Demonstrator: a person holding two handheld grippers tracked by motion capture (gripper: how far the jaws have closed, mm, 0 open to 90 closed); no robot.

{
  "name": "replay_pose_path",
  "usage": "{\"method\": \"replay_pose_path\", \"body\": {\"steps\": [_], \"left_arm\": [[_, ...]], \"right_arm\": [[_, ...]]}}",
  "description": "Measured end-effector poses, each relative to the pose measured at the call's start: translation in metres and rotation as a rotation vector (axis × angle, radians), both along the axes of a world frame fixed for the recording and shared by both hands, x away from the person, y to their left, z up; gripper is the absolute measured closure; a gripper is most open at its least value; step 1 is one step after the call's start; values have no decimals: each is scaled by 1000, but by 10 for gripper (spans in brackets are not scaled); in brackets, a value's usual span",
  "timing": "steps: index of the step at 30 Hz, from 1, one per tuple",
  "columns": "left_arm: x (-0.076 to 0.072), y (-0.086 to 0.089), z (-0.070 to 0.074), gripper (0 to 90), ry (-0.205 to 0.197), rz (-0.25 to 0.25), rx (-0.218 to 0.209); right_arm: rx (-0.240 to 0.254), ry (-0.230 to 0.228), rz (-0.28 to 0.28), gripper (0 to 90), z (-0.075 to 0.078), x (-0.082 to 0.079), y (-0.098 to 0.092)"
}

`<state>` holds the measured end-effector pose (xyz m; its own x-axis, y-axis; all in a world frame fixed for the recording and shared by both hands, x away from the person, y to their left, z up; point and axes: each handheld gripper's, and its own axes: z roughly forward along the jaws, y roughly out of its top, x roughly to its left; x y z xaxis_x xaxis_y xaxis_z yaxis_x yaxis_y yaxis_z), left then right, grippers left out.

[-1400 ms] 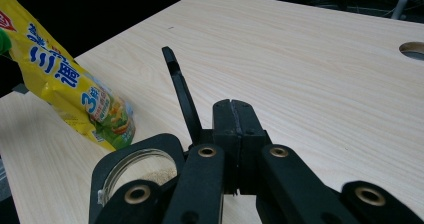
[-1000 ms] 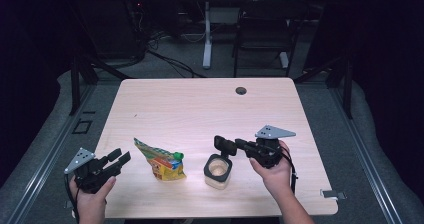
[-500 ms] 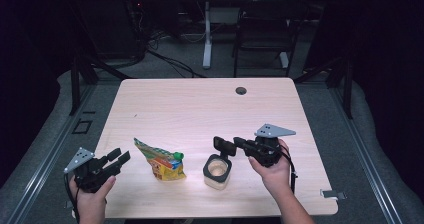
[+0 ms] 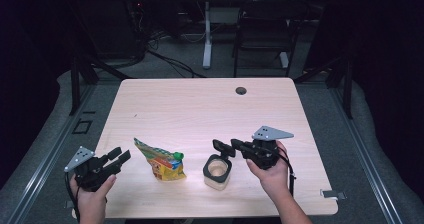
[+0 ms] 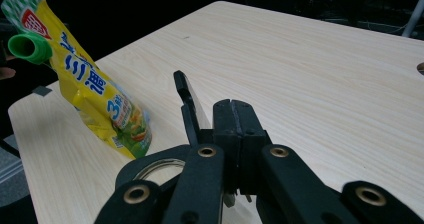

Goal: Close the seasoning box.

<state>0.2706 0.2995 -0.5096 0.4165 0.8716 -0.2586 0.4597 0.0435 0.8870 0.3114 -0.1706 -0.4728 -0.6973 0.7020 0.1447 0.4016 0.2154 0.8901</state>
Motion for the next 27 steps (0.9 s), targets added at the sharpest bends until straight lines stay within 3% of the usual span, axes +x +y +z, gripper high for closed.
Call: {"method": "replay_pose_path", "body": {"steps": [16, 27], "left_arm": [[0, 0, -1, 558, 3, -3, 4], [0, 1, -1, 558, 3, 4, 1]], "right_arm": [[-2, 3, 42, 900, -4, -10, 10], [-31, 52, 96, 897, -31, -22, 24]]}}
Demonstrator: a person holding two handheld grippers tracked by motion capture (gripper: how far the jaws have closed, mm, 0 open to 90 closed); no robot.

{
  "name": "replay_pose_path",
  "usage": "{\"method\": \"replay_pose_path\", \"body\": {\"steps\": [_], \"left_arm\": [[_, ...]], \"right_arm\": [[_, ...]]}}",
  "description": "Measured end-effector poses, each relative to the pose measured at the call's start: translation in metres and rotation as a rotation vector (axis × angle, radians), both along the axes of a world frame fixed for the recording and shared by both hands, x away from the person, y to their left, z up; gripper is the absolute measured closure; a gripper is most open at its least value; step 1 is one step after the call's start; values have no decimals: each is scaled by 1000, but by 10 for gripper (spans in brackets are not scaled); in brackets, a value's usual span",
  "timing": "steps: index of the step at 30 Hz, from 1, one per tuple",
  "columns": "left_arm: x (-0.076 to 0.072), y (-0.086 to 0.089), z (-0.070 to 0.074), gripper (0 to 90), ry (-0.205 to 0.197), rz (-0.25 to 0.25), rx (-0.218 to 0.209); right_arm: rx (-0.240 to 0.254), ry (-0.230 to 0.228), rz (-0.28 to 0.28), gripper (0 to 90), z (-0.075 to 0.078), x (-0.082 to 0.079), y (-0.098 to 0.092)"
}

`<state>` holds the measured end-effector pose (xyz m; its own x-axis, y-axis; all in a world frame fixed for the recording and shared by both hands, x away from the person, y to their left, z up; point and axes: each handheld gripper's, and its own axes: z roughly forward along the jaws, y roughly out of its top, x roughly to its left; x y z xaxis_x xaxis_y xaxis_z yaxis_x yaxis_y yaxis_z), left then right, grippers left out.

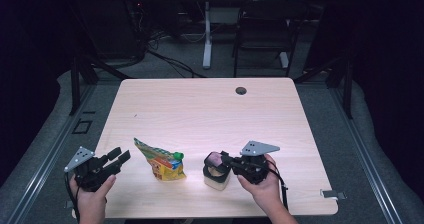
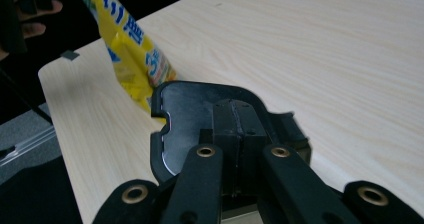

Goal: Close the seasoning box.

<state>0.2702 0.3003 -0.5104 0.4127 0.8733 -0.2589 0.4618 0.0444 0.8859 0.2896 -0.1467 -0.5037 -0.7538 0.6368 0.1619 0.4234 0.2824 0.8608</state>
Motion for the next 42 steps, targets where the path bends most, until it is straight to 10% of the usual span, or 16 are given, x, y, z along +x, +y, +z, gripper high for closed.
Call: {"method": "replay_pose_path", "body": {"steps": [27, 42], "left_arm": [[0, 1, 0, 558, -1, 4, 1], [0, 2, -2, 558, 9, 11, 6]], "right_arm": [[-15, 2, 28, 899, -15, -7, 9], [-3, -34, 6, 729, 3, -6, -6]]}}
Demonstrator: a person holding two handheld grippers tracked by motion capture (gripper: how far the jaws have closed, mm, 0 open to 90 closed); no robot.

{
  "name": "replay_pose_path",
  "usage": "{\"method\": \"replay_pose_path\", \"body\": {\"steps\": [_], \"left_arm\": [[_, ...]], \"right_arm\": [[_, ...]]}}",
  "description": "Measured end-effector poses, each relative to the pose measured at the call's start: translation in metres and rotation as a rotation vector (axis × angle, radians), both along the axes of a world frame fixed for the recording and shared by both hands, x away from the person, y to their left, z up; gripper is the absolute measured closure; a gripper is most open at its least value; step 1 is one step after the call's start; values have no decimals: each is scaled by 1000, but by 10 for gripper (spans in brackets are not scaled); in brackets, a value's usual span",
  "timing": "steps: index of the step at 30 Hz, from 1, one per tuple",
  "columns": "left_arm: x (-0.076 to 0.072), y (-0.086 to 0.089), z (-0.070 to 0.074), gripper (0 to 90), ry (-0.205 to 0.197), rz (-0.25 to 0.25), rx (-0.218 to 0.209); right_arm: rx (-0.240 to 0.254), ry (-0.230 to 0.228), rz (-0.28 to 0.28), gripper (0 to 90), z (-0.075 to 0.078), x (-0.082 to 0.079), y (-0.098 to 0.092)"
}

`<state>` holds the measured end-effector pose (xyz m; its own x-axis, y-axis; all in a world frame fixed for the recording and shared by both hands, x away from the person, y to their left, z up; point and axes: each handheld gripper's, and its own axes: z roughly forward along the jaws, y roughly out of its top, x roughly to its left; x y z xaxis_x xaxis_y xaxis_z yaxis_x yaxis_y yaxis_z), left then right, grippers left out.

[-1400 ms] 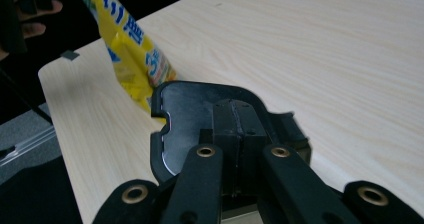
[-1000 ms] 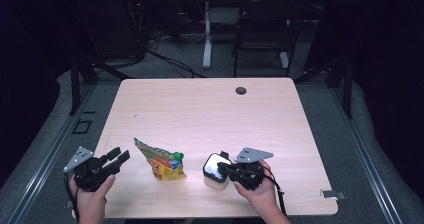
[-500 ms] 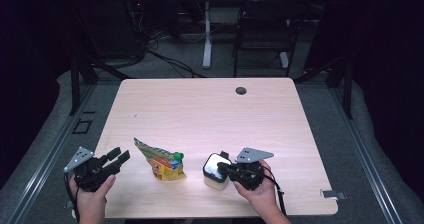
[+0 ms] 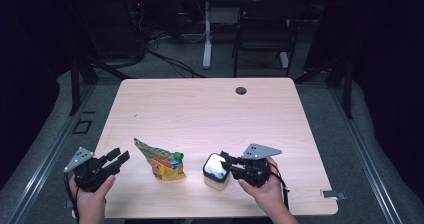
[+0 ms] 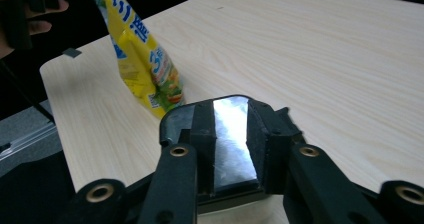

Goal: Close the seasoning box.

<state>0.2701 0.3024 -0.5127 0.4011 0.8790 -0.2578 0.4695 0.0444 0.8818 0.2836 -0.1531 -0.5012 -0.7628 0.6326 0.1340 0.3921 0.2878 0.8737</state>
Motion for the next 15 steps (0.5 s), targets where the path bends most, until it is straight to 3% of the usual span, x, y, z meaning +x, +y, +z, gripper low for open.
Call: {"method": "replay_pose_path", "body": {"steps": [5, 10, 15], "left_arm": [[1, -1, -1, 555, 5, 0, 10], [1, -1, -1, 550, 5, 9, 16], [2, -2, 2, 539, 4, 17, 18]], "right_arm": [[28, -23, -42, 669, 7, 0, -16], [21, -34, -90, 614, 10, -3, -39], [9, -23, -182, 542, 7, -5, -71]]}}
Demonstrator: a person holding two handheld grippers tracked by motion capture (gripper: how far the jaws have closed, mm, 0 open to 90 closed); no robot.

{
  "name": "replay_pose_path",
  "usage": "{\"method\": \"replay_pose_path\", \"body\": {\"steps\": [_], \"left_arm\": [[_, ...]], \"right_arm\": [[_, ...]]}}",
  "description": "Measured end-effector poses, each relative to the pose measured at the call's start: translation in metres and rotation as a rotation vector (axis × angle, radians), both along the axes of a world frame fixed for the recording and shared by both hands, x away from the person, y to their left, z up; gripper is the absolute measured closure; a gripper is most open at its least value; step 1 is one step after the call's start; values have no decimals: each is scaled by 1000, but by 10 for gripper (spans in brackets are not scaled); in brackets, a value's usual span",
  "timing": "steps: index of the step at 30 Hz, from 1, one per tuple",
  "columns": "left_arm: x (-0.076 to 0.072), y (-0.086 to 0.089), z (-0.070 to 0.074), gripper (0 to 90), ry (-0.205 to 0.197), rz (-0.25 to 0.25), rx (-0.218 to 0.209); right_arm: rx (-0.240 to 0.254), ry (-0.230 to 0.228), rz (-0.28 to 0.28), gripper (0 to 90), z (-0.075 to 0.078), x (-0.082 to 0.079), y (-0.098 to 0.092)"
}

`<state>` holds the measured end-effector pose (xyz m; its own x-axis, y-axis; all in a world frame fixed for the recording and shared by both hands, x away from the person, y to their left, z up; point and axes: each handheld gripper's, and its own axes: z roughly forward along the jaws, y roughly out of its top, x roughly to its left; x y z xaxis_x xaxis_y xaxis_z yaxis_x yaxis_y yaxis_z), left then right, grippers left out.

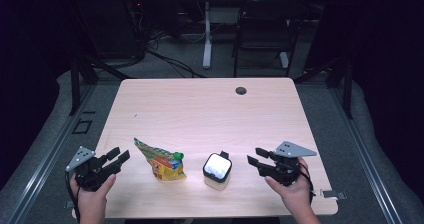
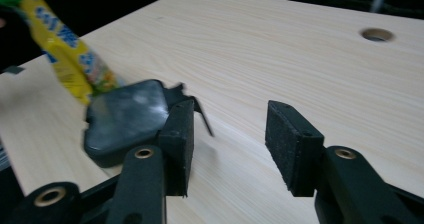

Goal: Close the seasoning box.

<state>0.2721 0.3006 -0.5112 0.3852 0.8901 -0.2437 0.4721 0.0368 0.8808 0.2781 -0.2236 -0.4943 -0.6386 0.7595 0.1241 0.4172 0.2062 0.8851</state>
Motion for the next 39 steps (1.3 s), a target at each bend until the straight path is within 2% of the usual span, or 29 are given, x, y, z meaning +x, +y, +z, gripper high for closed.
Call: {"method": "replay_pose_path", "body": {"steps": [7, 13, 19, 25, 30, 34, 39], "left_arm": [[1, -6, -3, 534, 16, -4, 12], [2, -7, -3, 534, 24, -7, 24], [1, -9, -7, 534, 35, -12, 33], [1, -10, -13, 534, 50, -15, 37], [1, -10, -19, 535, 59, -17, 65], [2, -10, -24, 534, 72, -21, 67], [5, -11, -30, 535, 93, -21, 77]], "right_arm": [[9, 21, -137, 518, -7, -7, -42], [-8, 25, -217, 498, -18, -14, -62], [-23, 51, -262, 488, -33, -18, -74], [-10, 65, -289, 487, -44, -18, -80], [-10, 62, -297, 488, -51, -19, -81], [-6, 76, -309, 486, -57, -20, -80], [-27, 60, -315, 483, -60, -21, -76]]}}
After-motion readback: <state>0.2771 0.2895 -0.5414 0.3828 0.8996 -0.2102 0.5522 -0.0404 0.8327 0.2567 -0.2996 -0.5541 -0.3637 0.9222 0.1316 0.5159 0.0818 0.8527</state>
